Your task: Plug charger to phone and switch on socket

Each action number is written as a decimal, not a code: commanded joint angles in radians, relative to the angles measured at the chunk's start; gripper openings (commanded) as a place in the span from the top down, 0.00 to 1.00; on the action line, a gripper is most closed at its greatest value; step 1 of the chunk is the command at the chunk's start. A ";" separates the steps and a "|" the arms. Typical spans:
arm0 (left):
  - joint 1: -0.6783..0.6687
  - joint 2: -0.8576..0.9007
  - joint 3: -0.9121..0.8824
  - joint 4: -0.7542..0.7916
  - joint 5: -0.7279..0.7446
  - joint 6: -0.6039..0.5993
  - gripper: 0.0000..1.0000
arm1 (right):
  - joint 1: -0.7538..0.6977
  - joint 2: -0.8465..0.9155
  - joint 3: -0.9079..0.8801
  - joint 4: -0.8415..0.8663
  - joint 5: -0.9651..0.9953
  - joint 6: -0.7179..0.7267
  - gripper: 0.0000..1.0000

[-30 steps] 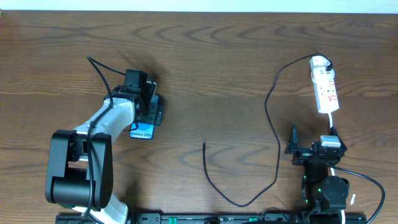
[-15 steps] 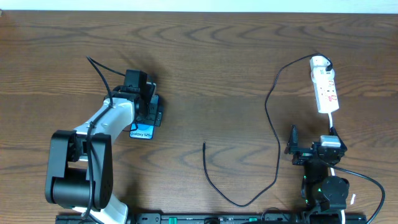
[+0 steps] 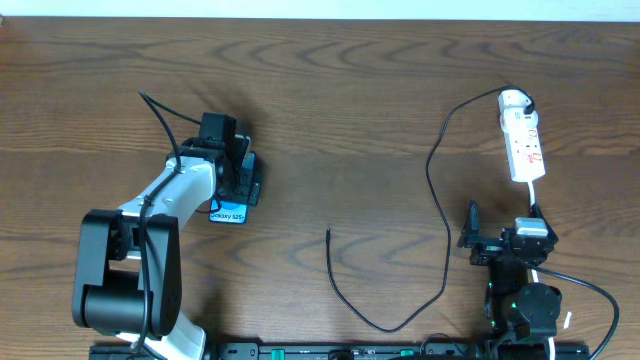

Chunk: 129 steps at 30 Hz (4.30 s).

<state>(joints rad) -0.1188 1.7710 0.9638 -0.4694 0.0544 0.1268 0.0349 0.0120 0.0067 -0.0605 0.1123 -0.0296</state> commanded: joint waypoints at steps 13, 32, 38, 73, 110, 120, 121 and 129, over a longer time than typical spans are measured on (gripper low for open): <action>0.000 0.172 0.111 -0.106 -0.040 -0.004 0.13 | -0.005 -0.006 -0.001 -0.003 0.009 0.014 0.01; 0.001 0.172 0.115 -0.145 -0.040 0.000 0.13 | -0.005 -0.006 -0.001 -0.003 0.009 0.014 0.01; 0.001 0.173 0.115 -0.148 -0.041 0.000 0.13 | -0.005 -0.006 -0.001 -0.003 0.008 0.014 0.01; 0.000 0.176 0.114 -0.155 -0.043 0.000 0.22 | -0.005 -0.006 -0.001 -0.003 0.008 0.014 0.01; 0.000 0.165 0.187 -0.220 -0.036 0.000 0.93 | -0.005 -0.006 -0.001 -0.003 0.009 0.014 0.01; 0.000 0.051 0.249 -0.274 -0.035 -0.005 0.93 | -0.005 -0.006 -0.001 -0.003 0.009 0.014 0.01; 0.000 0.042 0.249 -0.278 -0.035 -0.005 0.93 | -0.005 -0.006 -0.001 -0.003 0.009 0.014 0.01; 0.000 0.028 0.249 -0.285 0.005 -0.012 0.93 | -0.005 -0.006 -0.001 -0.003 0.009 0.014 0.01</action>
<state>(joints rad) -0.1196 1.8194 1.1828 -0.7467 0.0391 0.1242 0.0349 0.0120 0.0067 -0.0605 0.1127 -0.0296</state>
